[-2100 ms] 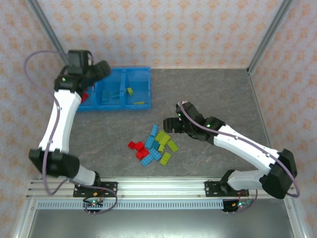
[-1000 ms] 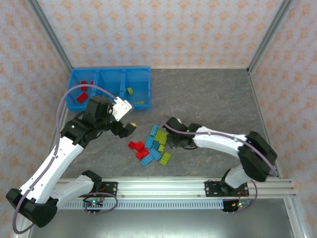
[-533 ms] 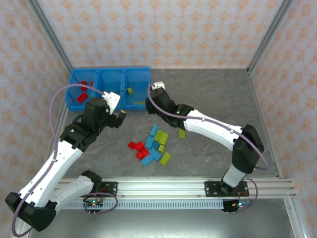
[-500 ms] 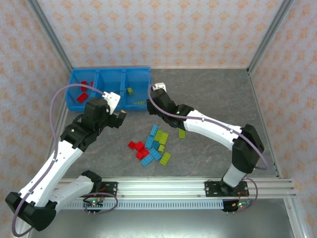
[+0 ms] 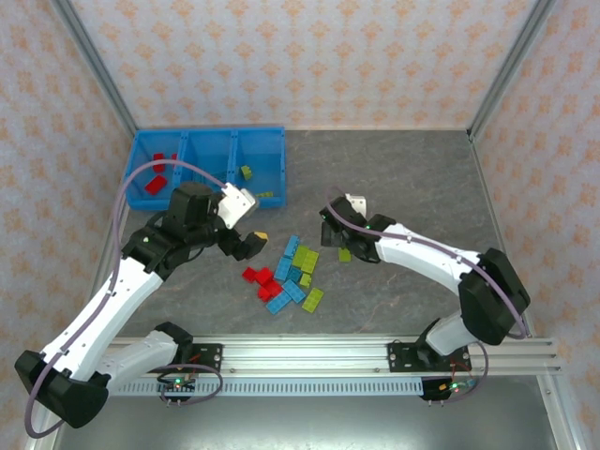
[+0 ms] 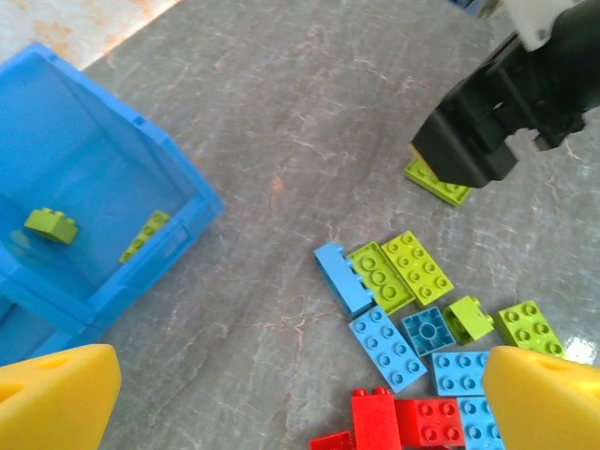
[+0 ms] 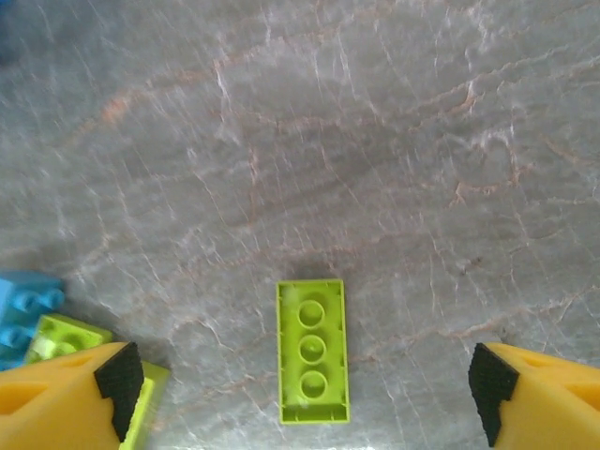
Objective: Sort the legos into containers by color
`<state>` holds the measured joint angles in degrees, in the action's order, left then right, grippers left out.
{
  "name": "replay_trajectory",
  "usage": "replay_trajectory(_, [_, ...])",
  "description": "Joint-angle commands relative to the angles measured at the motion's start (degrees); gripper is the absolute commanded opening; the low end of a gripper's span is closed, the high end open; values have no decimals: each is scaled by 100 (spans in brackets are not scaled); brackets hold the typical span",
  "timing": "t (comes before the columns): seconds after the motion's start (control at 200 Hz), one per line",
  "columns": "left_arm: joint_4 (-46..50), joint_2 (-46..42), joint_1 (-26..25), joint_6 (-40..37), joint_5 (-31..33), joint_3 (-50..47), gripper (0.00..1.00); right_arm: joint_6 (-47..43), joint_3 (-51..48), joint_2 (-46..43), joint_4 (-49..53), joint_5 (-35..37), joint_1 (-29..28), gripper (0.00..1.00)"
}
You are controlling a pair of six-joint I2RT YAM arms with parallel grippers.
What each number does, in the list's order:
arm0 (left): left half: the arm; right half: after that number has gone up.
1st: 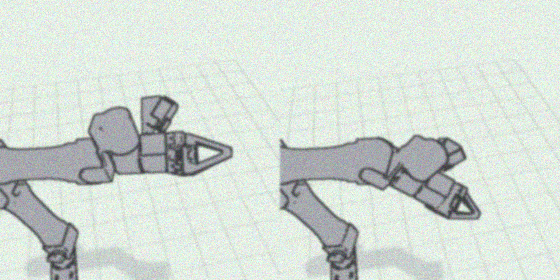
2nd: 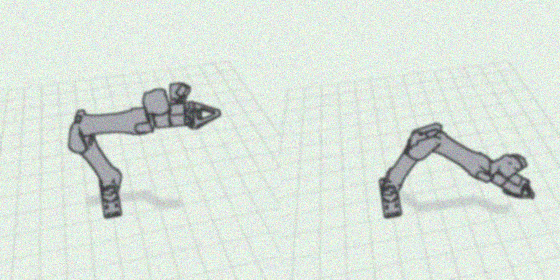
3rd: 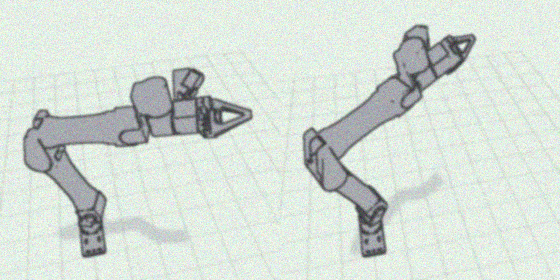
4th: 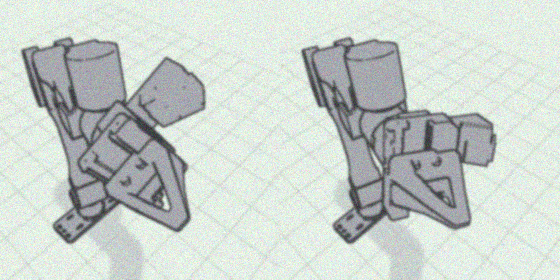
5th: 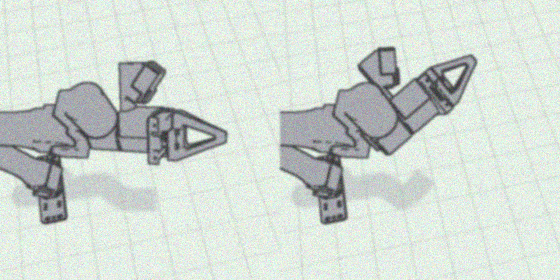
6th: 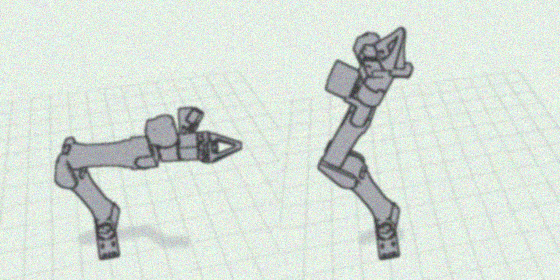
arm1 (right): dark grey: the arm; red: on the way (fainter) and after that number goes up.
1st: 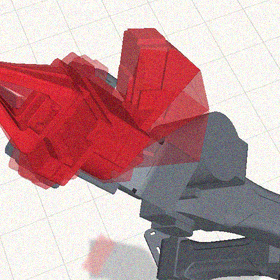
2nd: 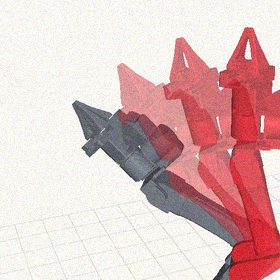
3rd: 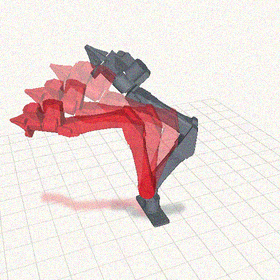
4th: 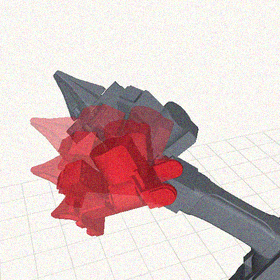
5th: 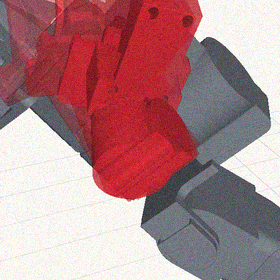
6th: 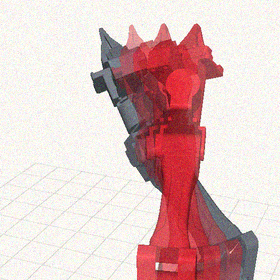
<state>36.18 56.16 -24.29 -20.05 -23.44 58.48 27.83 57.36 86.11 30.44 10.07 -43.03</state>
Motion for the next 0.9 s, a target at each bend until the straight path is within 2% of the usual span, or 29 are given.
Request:
replay_trajectory(0.0, [135,-61,-18,-151,-184,149,100,158,60,422,327,-143,72,94])
replay_trajectory(0.085, [139,-79,-28,-153,-8,129,100,122,88,697,197,-269,180,92])
replay_trajectory(0.365, [167,48,-39,-145,139,137,100,263,48,1333,-152,-754,299,61])
replay_trajectory(0.581, [181,145,-35,-105,240,159,100,459,-117,1584,-284,-930,290,43])
replay_trajectory(0.656, [183,150,-40,-109,235,165,100,489,-167,1527,-314,-923,295,36])
replay_trajectory(0.736, [180,149,-39,-103,267,155,100,527,-208,1361,-336,-839,288,33])
replay_trajectory(0.896, [161,132,-40,-50,499,155,100,465,-294,502,-559,-683,295,27])
